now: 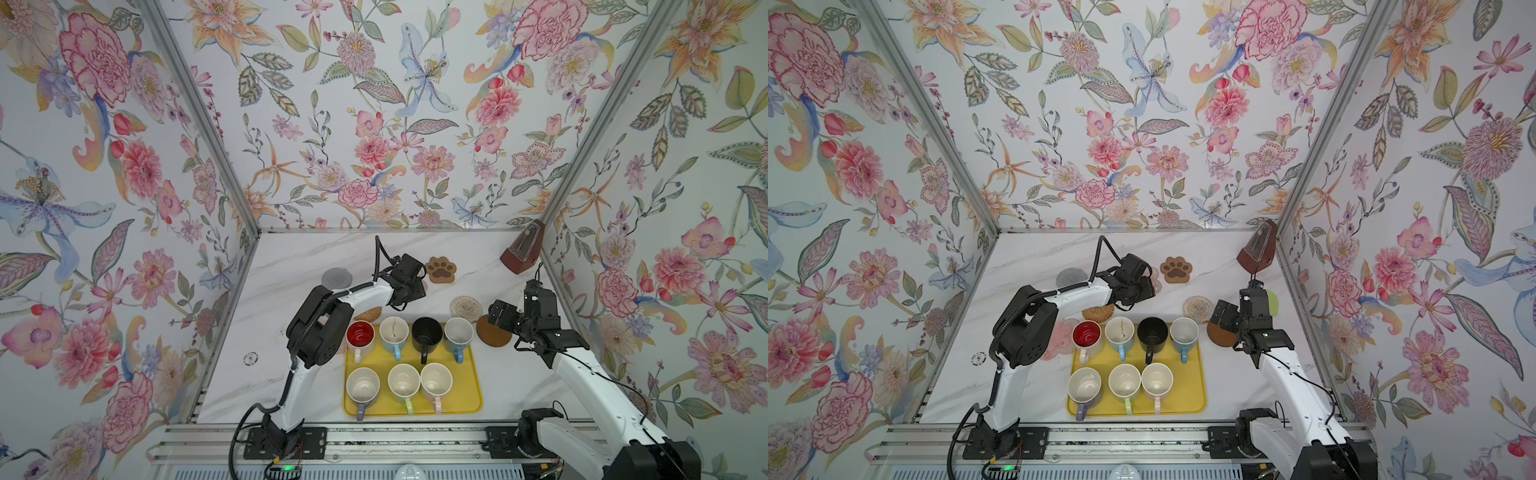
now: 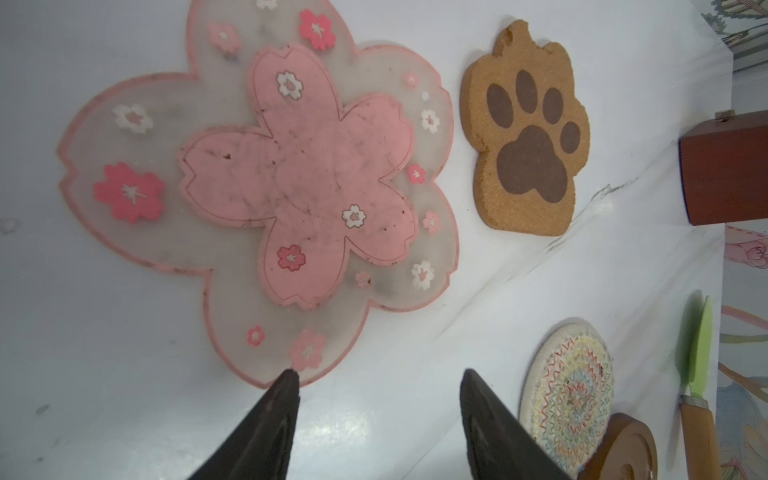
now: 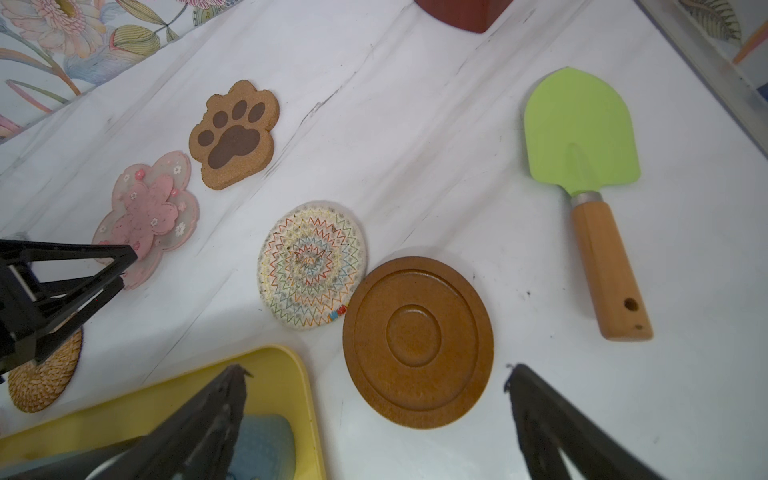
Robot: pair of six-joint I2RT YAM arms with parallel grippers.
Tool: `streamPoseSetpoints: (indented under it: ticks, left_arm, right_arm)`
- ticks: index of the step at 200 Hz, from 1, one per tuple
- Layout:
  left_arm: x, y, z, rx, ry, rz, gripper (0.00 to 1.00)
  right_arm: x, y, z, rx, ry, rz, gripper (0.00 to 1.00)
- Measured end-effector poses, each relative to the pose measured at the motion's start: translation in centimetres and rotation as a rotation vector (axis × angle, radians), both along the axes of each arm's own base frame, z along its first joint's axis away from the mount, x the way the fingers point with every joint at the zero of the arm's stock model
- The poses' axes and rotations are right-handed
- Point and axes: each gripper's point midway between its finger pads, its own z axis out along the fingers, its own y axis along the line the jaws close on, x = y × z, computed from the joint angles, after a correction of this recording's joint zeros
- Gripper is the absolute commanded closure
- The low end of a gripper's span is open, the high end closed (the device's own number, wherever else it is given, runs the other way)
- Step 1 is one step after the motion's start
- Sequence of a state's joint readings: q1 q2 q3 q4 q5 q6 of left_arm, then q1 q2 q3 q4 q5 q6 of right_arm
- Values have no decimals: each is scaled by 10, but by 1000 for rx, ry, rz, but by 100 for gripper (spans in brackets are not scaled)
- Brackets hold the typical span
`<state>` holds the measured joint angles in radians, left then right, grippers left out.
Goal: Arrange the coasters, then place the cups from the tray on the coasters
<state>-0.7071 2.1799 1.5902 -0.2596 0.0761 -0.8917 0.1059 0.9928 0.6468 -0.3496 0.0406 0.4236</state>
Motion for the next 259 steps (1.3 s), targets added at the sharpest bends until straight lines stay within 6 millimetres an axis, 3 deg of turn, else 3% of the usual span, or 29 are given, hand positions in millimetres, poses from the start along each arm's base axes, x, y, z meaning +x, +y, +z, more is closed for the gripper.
streamPoseSetpoints:
  ticks: [25, 57, 183, 211, 259]
  left_arm:
    - [2, -3, -9, 4, 12, 2, 36]
    - [6, -10, -8, -14, 13, -4, 36]
    - [30, -5, -4, -53, 3, 16, 36]
    - [32, -2, 2, -47, -12, 13, 35]
    - [21, 8, 29, -52, -48, 20, 35]
  right_arm:
    - [-1, -2, 1, 0, 0, -5, 1]
    - [-1, -2, 1, 0, 0, -5, 1]
    - [-3, -2, -2, -1, 12, -7, 1]
    - [-4, -3, -2, -1, 16, -9, 1]
    - [-4, -2, -3, 3, 18, -5, 1]
